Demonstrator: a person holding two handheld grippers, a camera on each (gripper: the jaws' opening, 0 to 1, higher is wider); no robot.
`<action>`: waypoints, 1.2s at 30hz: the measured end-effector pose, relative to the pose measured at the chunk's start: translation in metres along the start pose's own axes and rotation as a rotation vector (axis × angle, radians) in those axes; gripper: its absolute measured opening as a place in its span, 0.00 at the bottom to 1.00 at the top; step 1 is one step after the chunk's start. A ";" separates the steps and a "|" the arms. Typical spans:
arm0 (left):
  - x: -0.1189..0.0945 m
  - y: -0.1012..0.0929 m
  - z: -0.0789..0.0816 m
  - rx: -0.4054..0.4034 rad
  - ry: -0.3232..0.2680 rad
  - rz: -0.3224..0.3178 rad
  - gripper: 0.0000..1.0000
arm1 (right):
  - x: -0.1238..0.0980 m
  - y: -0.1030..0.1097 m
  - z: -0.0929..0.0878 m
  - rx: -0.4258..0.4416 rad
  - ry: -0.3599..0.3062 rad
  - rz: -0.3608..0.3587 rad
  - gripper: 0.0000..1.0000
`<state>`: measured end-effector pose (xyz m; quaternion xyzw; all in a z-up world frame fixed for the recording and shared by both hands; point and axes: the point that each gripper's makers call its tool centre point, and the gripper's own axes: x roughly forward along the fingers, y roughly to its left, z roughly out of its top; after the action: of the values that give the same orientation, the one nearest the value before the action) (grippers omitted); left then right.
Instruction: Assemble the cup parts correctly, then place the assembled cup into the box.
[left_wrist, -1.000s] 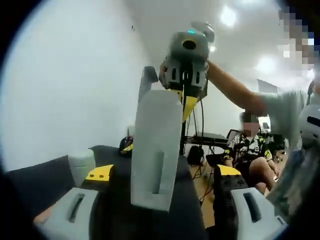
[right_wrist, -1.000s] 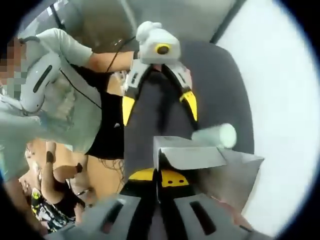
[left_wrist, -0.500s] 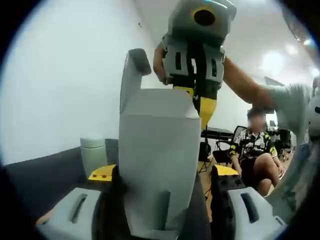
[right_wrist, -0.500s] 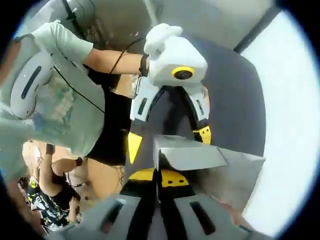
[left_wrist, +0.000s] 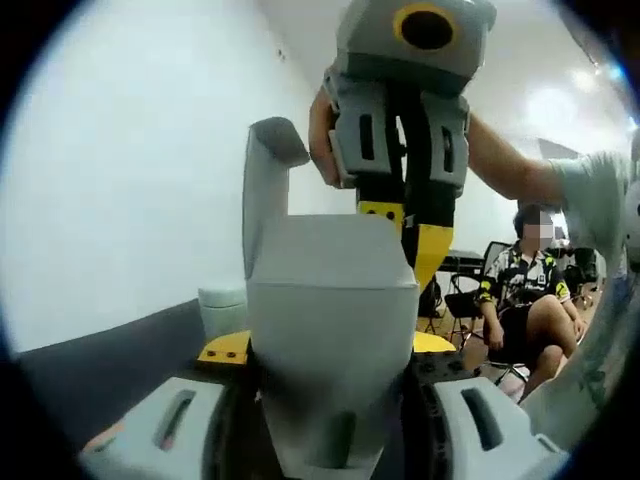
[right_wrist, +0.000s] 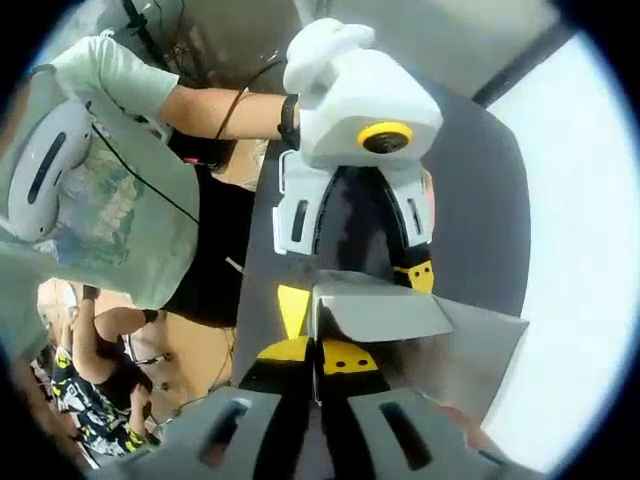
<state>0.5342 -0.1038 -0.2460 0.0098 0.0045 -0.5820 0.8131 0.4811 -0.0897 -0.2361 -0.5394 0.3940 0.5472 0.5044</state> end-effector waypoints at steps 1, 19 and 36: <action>-0.001 0.001 0.000 0.008 -0.004 0.007 0.52 | 0.000 -0.002 0.001 -0.002 -0.005 -0.007 0.00; -0.009 0.036 0.011 0.004 -0.056 0.056 0.51 | -0.069 -0.024 0.001 0.124 -0.334 -0.177 0.23; -0.009 0.047 -0.015 0.024 -0.034 0.043 0.51 | -0.087 -0.079 -0.118 0.609 -1.020 -0.697 0.44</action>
<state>0.5764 -0.0799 -0.2604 0.0099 -0.0168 -0.5643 0.8253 0.5735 -0.2016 -0.1537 -0.1439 0.0470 0.4036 0.9023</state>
